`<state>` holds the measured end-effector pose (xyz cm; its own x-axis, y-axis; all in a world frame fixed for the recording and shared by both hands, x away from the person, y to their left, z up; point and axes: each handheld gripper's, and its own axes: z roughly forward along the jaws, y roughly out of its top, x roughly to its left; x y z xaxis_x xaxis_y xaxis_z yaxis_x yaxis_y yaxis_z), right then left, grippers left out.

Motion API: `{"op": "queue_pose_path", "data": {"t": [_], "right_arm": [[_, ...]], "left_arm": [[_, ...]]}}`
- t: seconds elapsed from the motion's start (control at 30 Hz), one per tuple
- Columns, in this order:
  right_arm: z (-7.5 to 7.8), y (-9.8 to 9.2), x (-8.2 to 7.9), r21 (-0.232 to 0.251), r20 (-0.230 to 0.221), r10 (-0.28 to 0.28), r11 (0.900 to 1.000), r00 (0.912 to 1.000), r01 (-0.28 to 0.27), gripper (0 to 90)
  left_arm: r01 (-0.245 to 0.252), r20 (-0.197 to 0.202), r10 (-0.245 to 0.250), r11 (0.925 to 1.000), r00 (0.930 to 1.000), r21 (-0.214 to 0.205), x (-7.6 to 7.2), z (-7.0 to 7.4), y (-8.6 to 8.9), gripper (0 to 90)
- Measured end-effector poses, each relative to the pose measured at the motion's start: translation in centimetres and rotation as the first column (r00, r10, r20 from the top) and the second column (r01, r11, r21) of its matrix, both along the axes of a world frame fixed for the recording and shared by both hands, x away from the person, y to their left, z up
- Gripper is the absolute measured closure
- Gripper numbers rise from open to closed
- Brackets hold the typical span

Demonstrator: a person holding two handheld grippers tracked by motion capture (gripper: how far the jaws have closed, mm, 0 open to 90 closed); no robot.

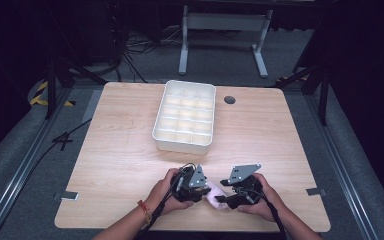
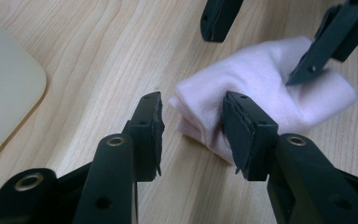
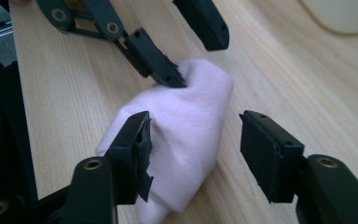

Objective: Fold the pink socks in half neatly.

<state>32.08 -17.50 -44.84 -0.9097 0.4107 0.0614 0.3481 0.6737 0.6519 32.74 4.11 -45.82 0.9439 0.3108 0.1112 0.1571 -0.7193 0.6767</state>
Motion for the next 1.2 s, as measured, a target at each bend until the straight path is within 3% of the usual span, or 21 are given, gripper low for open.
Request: {"op": "queue_pose_path", "data": {"t": [0.27,0.33,0.5,0.73,0.97,1.07,1.2], "right_arm": [[-1.6,0.9,0.9,-0.020,-0.117,-0.003,0.9998,0.9932,0.001,35.3],[-1.6,1.0,0.8,-0.016,-0.106,0.002,0.9999,0.9944,-0.004,35.5],[-1.4,1.3,0.6,-0.035,-0.102,0.014,0.9992,0.9946,-0.018,50.8],[-1.5,0.9,0.7,0.008,-0.132,0.003,1.0000,0.9912,-0.002,61.9],[-1.4,0.3,0.9,0.034,-0.126,-0.023,0.9990,0.9917,0.028,64.6],[-1.2,-0.3,1.1,0.044,-0.117,-0.039,0.9981,0.9923,0.044,65.0],[-0.8,-1.1,1.2,0.061,-0.107,-0.050,0.9965,0.9930,0.057,65.0]], "left_arm": [[0.003,-0.008,-0.003,0.9999,1.0000,0.015,0.0,-0.2,-0.1,57.2],[0.002,-0.008,-0.002,0.9998,1.0000,0.021,0.0,-0.2,-0.2,57.3],[0.005,-0.007,-0.005,0.9999,1.0000,0.016,0.1,0.0,0.0,56.0],[0.000,-0.005,0.000,1.0000,1.0000,0.000,0.1,0.3,0.5,51.7],[-0.003,0.004,0.003,1.0000,1.0000,-0.004,0.1,1.0,1.3,38.7],[-0.003,0.022,0.002,0.9997,0.9998,0.024,-0.1,1.1,1.9,32.4],[-0.019,0.016,0.018,0.9981,0.9997,0.059,-0.2,1.0,3.5,27.4]]}}
